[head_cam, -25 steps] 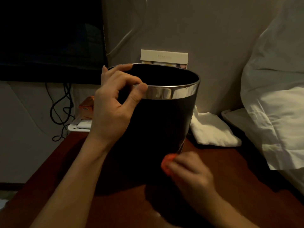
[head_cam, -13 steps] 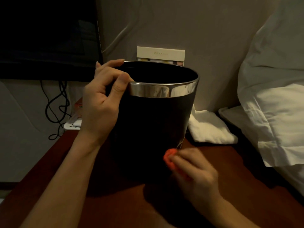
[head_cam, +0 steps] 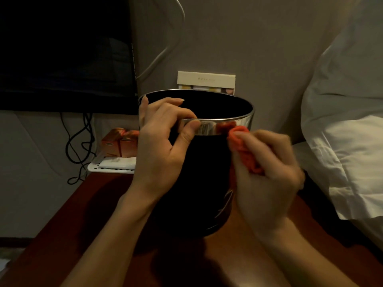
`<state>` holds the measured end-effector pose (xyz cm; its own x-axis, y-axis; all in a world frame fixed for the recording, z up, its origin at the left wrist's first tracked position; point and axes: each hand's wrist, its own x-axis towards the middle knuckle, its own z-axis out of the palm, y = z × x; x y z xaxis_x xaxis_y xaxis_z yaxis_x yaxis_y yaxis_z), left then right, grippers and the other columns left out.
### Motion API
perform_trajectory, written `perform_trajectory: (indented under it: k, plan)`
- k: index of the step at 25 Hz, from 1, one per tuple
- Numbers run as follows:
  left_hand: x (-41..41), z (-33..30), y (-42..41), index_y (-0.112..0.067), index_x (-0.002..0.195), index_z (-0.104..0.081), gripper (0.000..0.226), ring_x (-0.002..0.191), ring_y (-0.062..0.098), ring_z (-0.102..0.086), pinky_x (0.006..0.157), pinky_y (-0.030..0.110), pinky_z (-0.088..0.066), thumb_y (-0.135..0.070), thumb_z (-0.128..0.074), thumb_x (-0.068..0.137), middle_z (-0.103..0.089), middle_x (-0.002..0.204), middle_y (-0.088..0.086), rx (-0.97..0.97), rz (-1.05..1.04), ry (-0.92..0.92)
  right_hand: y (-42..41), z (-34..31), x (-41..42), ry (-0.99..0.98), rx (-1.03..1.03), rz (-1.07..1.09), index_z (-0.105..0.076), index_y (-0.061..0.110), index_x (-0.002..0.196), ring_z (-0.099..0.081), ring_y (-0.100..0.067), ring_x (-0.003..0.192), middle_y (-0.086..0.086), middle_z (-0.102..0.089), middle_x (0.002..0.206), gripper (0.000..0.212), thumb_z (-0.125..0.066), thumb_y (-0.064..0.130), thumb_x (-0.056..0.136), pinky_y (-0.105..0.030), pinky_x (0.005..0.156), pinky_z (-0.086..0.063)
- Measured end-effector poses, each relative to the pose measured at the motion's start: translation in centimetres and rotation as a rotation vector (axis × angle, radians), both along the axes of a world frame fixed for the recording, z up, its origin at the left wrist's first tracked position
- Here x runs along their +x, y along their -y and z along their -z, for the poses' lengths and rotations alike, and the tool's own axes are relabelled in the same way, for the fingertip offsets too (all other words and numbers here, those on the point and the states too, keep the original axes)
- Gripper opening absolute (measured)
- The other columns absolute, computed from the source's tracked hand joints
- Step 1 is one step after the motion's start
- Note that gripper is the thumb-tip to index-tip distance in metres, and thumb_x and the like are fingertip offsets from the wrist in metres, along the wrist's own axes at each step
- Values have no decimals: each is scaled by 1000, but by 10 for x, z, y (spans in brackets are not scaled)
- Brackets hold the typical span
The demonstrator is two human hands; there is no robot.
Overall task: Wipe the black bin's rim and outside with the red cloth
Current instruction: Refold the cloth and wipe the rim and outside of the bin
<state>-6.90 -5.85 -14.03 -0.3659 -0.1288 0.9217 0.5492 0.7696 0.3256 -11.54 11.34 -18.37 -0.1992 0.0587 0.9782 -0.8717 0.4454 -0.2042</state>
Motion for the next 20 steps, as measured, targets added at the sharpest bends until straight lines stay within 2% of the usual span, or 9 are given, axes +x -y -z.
perform_trajectory:
  k: [3, 6, 9, 11, 15, 16, 18, 20]
  plan:
    - [0, -1, 0, -24, 91, -58, 2, 116, 2, -48, 116, 42, -12, -23, -59, 90, -54, 96, -22, 16, -13, 4, 26, 33, 16, -168, 242, -16, -83, 3, 96, -58, -23, 94, -14, -74, 97, 12, -73, 10, 94, -36, 81, -47]
    - [0, -2, 3, -24, 92, -58, 2, 116, 4, -49, 117, 38, -12, -23, -60, 90, -54, 97, -22, 8, -4, 8, 33, 81, 22, -268, 578, -73, -80, 13, 86, -54, -22, 87, -7, -74, 96, 21, -65, 11, 100, -36, 74, -40]
    - [-1, -3, 9, -23, 93, -59, 5, 118, 5, -49, 117, 33, -10, -28, -58, 90, -56, 98, -18, -8, 17, 38, 31, 114, 21, -245, 726, -74, -76, 19, 83, -53, -19, 84, 0, -71, 94, 23, -64, 15, 102, -33, 70, -43]
    - [-1, -3, 17, -20, 91, -59, 6, 118, 7, -51, 117, 34, -10, -26, -57, 90, -58, 99, -13, 18, 43, 58, 19, 120, 18, -155, 684, -112, -77, 16, 91, -55, -19, 85, -1, -69, 97, 18, -63, 18, 104, -33, 72, -43]
    - [5, -4, 20, -16, 91, -61, 13, 118, 11, -51, 117, 42, -14, -24, -51, 93, -62, 99, -1, 63, 60, 62, -8, 97, 10, 28, 331, -208, -75, 9, 107, -59, -23, 82, -7, -65, 101, 13, -71, 19, 99, -38, 69, -49]
    - [5, -5, 11, -17, 94, -62, 16, 118, 11, -50, 116, 45, -14, -27, -50, 92, -62, 102, -2, -5, -12, 62, -13, 87, 7, 65, 250, -192, -76, 9, 109, -60, -22, 84, -6, -65, 101, 15, -71, 19, 98, -35, 72, -51]
    - [4, -2, -11, -19, 103, -63, 24, 120, 13, -46, 115, 49, -11, -36, -52, 90, -60, 108, -6, -173, -143, 56, -21, 64, 0, 106, 113, -109, -76, 6, 111, -60, -18, 90, -4, -62, 104, 20, -71, 18, 96, -20, 83, -49]
    - [2, 0, -24, -18, 104, -62, 29, 120, 13, -45, 115, 47, -9, -41, -56, 88, -59, 108, -7, -204, -147, 47, -25, 48, -8, 116, 16, -34, -73, 0, 112, -59, -15, 96, -6, -59, 109, 22, -70, 12, 95, -11, 92, -42]
